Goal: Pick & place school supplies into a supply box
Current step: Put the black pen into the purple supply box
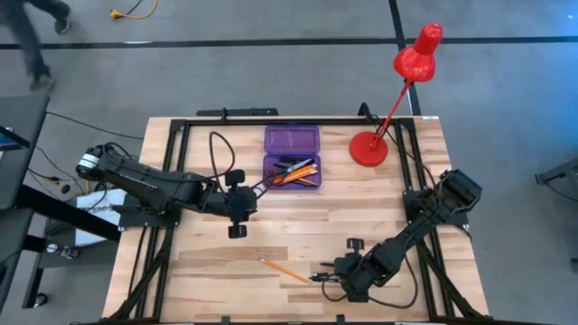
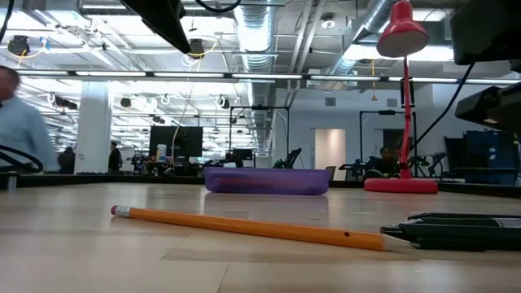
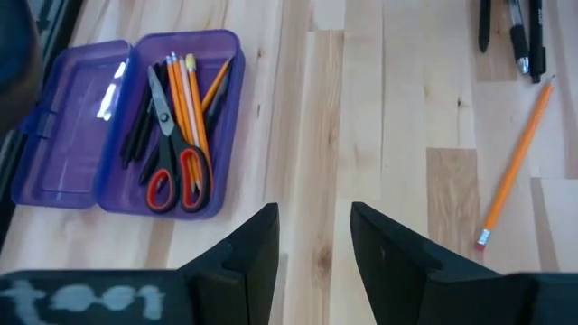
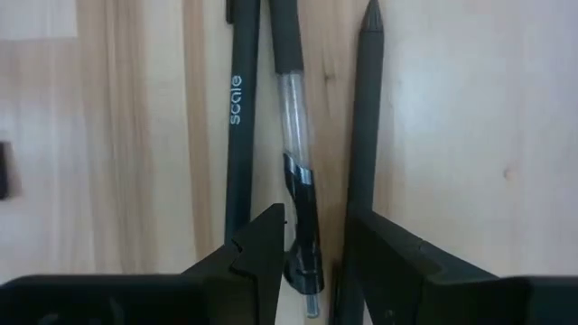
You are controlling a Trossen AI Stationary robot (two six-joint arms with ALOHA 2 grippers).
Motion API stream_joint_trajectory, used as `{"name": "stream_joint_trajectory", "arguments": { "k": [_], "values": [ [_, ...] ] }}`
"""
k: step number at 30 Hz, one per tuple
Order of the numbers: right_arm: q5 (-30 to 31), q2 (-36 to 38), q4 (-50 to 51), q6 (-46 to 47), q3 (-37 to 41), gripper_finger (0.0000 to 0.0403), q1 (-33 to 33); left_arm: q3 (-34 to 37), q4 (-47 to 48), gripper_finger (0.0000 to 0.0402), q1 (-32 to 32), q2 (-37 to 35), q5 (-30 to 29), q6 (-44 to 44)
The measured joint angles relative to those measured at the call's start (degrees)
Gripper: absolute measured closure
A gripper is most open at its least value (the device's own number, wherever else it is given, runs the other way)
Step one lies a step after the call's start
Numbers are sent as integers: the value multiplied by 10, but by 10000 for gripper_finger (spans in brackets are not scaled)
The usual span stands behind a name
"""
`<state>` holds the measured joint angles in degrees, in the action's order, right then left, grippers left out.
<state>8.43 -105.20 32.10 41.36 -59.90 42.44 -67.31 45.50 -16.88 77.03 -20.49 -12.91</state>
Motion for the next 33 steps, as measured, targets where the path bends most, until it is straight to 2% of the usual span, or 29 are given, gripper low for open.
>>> {"name": "stream_joint_trajectory", "arguments": {
  "k": [4, 10, 19, 22, 27, 33],
  "values": [
    [-16, -8, 0, 3, 1, 283, -2, 0, 1, 274, -6, 0, -14, 0],
    [-1, -8, 27, 26, 0, 283, -12, 0, 1, 274, -6, 0, -22, -2],
    [-7, -9, 28, 7, 2, 286, -20, 0, 1, 274, -6, 0, -33, -4],
    [-8, -9, 28, 7, 2, 307, -20, 0, 1, 274, -6, 0, -38, -6],
    [-6, -9, 32, 7, 2, 382, -21, 0, 1, 274, -6, 0, -56, -17],
    [8, -6, 31, 31, 3, 377, -20, 0, 1, 274, -6, 0, -58, -19]
  ]
}}
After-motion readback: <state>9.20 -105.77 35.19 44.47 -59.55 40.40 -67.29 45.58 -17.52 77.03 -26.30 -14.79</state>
